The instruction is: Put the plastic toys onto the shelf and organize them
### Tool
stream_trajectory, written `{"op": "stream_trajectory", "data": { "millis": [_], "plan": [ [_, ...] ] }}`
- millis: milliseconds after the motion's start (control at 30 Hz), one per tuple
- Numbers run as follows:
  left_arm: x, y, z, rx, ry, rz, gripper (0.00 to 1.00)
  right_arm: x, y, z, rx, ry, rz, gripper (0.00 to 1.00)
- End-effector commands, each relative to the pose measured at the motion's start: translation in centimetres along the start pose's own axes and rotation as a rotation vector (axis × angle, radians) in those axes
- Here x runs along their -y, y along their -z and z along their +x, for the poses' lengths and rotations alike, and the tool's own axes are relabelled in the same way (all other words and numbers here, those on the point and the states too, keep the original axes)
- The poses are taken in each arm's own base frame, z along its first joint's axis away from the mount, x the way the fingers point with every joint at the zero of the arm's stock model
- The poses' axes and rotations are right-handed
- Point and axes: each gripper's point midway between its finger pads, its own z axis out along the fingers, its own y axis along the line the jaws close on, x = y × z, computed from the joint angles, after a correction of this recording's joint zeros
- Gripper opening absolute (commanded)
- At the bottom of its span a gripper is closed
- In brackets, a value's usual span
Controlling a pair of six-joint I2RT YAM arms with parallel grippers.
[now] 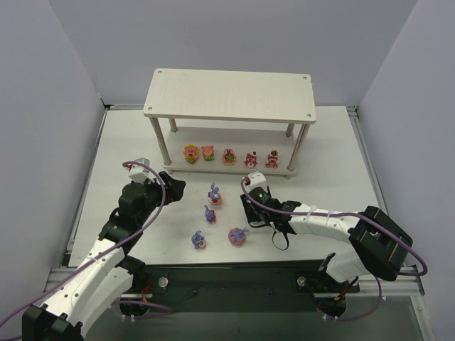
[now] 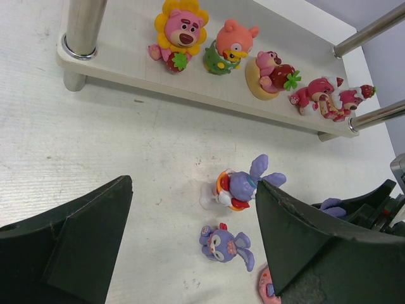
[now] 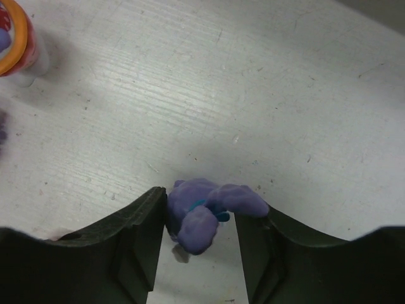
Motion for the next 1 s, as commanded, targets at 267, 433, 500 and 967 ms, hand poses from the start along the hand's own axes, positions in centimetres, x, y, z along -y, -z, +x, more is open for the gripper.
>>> {"op": "stream_trajectory", "data": {
  "millis": [267, 433, 500, 967],
  "plan": [
    [0.5, 0.2, -0.8, 0.033, -0.006, 0.024, 0.89, 0.9, 0.3, -0.5, 0.009, -0.01, 0.072, 0.12],
    [0.6, 0.3, -0.8, 0.034, -0.006, 0.025, 0.89, 1.1, 0.6, -1.0, 0.009, -0.02, 0.104, 0.0],
    [0.6, 0.3, -0.9, 0.034, -0.006, 0.027, 0.89, 1.2, 1.1, -1.8, 0.019, -0.034, 0.125, 0.0],
    [5.6, 0.8, -0.4, 0.021, -0.071, 0.311, 0.89, 0.0, 6.9, -8.6, 0.076, -0.199, 0.075, 0.0]
  ]
}}
